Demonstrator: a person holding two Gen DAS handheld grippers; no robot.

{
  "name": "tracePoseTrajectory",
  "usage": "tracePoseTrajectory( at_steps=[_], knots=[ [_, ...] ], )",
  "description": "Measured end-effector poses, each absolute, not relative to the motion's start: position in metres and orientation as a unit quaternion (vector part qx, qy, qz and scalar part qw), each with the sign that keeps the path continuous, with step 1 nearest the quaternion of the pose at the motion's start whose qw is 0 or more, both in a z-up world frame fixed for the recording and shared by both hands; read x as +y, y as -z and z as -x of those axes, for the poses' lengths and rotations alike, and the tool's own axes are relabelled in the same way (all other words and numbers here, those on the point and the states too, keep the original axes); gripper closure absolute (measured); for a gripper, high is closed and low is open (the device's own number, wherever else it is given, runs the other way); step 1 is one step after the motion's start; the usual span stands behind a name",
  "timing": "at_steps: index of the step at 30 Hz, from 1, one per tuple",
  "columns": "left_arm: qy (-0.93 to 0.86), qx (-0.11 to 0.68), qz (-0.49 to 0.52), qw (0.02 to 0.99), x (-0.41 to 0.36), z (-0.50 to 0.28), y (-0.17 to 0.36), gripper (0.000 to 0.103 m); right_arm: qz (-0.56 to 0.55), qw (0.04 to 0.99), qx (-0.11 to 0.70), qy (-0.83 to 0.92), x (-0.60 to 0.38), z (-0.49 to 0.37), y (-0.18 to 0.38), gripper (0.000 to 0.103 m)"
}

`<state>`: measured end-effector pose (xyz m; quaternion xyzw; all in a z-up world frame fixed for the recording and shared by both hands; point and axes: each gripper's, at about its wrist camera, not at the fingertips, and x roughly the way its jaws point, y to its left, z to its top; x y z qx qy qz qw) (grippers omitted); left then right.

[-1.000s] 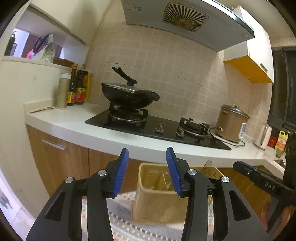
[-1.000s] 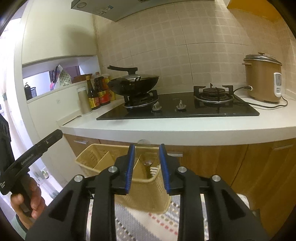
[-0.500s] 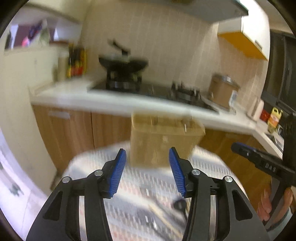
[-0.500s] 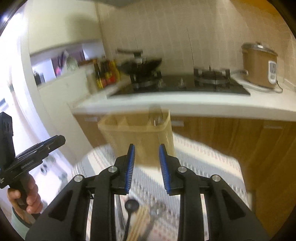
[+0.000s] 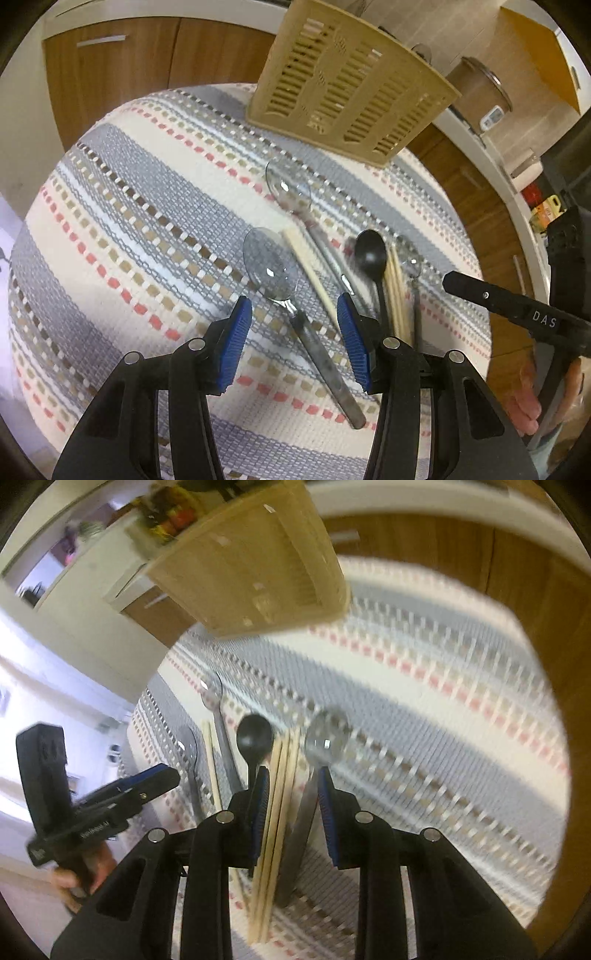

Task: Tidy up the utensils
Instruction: 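Move both tools back down to the utensils on the table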

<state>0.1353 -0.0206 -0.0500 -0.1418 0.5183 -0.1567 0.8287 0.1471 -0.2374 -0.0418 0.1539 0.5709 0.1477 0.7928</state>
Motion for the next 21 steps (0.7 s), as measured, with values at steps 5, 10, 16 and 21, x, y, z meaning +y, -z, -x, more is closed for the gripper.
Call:
tracePoseTrajectory(
  at_steps=[5,10,16,21],
  knots=[
    [0.152,0.529,0.139,0.823,-0.023,-0.137,0.060,0.056,-0.164,0.773,0.598,-0.135,-0.236,-0.154,0.063,0.079],
    [0.148,0.526,0.122,0.828,-0.030,-0.137,0.057,0.056,-0.126,0.785,0.597,-0.112,-0.224,-0.158,0.068,0.079],
    [0.139,0.517,0.099,0.839,-0.040,-0.140,0.057,0.056,-0.053,0.800,0.592,-0.082,-0.196,-0.163,0.068,0.079],
    [0.131,0.517,0.078,0.842,-0.051,-0.140,0.056,0.056,-0.022,0.805,0.588,-0.069,-0.184,-0.164,0.070,0.079]
  ],
)
